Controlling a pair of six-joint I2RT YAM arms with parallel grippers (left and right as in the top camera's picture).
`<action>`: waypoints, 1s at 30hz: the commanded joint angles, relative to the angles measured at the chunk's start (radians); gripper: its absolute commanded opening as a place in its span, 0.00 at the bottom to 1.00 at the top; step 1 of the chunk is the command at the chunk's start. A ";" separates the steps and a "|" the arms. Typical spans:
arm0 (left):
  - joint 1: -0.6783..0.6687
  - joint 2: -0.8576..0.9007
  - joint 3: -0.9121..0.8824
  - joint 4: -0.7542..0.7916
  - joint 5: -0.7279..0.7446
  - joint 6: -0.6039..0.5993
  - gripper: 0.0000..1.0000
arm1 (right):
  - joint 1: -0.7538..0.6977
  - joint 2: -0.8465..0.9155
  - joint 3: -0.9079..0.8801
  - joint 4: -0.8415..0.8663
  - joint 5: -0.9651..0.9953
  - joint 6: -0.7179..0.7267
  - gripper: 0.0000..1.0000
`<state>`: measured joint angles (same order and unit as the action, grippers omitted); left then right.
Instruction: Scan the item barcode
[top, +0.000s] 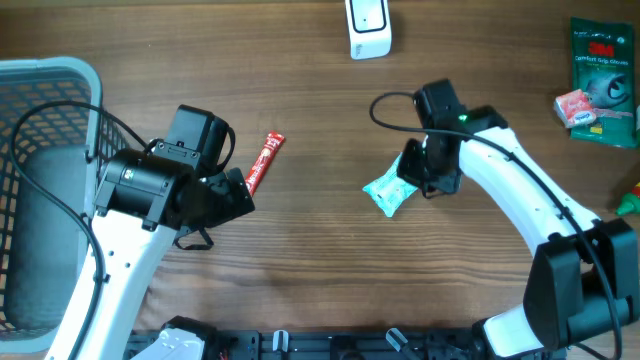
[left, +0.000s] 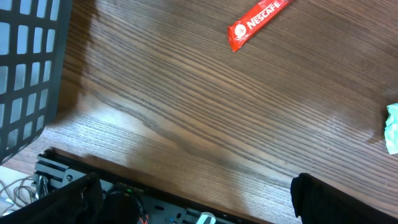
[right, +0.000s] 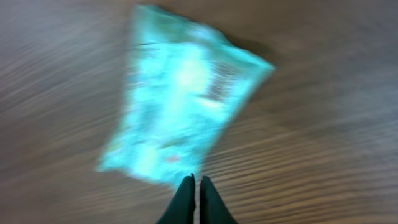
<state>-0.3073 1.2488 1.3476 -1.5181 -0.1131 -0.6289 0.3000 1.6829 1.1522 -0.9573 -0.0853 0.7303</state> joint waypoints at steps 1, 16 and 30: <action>0.003 -0.007 0.002 -0.001 0.005 0.016 1.00 | 0.002 0.011 -0.109 0.063 0.152 0.135 0.05; 0.003 -0.007 0.002 -0.001 0.005 0.016 1.00 | 0.002 0.120 -0.168 0.608 0.164 -0.173 0.12; 0.003 -0.007 0.002 -0.001 0.005 0.016 1.00 | 0.003 0.103 0.142 0.215 -0.091 0.138 0.05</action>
<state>-0.3073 1.2488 1.3476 -1.5185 -0.1131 -0.6289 0.2993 1.7866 1.2739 -0.6453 -0.1566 0.5716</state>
